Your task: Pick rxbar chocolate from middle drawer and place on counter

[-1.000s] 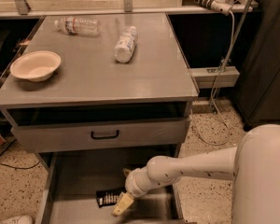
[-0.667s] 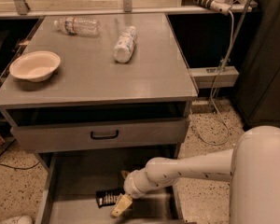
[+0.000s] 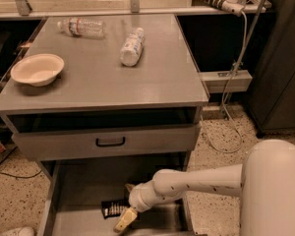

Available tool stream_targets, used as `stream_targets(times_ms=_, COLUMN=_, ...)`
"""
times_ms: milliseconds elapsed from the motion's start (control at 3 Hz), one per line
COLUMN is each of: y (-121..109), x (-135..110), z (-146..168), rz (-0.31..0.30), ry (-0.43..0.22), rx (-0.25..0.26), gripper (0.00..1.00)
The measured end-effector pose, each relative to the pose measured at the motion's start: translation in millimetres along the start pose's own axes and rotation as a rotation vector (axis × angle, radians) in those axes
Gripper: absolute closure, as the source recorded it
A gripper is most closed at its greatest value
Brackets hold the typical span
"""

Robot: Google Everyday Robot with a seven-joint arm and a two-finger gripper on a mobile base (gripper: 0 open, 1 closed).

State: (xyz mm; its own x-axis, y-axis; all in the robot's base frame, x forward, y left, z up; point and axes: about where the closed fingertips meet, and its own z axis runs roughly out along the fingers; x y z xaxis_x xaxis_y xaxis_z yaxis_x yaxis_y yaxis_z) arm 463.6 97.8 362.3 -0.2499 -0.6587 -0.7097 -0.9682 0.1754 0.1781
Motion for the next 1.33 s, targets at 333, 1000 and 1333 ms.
stream_targets(times_ms=333, y=0.0, x=0.0, z=0.1, rz=0.000, ry=0.000, rx=0.000, gripper=0.19)
stream_targets(times_ms=1000, y=0.1, x=0.0, z=0.2, rz=0.000, ry=0.000, rx=0.000, gripper=0.66)
stream_targets(times_ms=1333, y=0.1, x=0.0, z=0.2, rz=0.000, ry=0.000, rx=0.000, gripper=0.89)
